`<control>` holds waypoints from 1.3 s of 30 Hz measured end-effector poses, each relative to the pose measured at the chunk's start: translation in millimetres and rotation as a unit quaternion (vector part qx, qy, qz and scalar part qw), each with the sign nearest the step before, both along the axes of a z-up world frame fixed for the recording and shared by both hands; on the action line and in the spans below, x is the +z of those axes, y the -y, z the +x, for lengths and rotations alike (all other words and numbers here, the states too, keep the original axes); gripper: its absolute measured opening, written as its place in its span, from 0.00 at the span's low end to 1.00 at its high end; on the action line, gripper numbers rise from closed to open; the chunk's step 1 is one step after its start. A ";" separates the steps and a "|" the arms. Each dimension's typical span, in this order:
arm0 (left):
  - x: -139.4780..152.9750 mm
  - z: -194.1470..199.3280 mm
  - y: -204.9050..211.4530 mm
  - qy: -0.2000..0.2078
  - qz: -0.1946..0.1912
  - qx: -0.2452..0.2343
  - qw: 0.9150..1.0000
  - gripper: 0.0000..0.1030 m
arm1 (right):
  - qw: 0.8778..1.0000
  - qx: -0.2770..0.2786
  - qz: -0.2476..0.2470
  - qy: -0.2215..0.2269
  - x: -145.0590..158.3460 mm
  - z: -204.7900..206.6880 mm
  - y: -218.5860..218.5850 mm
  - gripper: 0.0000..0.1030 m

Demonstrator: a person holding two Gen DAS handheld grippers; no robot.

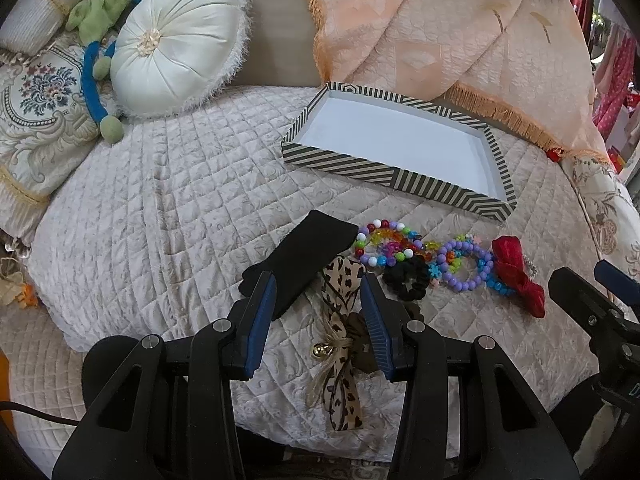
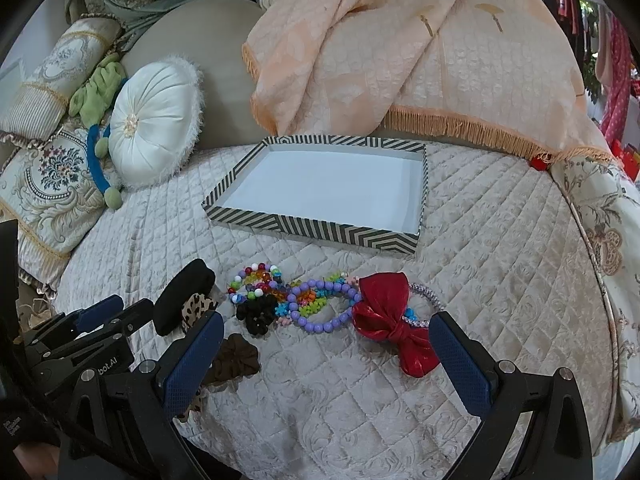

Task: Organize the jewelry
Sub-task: 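Move both tools toward the black fabric item beside the tray, then close the left gripper on the black fabric item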

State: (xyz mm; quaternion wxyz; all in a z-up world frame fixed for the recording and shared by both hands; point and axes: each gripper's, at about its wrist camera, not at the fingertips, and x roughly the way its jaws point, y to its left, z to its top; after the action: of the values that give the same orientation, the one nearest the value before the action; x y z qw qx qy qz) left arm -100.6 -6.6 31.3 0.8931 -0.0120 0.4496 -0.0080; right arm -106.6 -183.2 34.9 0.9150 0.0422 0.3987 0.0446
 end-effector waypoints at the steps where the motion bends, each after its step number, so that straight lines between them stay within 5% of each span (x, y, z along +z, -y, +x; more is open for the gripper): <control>1: -0.3 0.3 0.1 -0.001 -0.001 0.000 1.000 0.42 | 1.000 0.000 0.001 0.000 -0.5 0.2 0.4 0.99; 22: -4.2 26.3 -35.5 -0.031 -0.045 0.034 0.998 0.42 | 1.000 0.001 0.007 -0.022 -15.8 11.2 16.3 0.99; 39: -23.2 61.0 -65.7 -0.109 -0.112 0.024 0.987 0.45 | 0.999 -0.001 0.036 -0.029 -22.1 23.8 63.0 0.99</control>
State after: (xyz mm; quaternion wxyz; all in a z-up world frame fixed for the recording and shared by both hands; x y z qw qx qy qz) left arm -39.6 59.1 8.2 0.8318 -0.1237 0.5399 -0.0361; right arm -82.7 -246.3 12.7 0.9009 0.0771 0.4233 0.0565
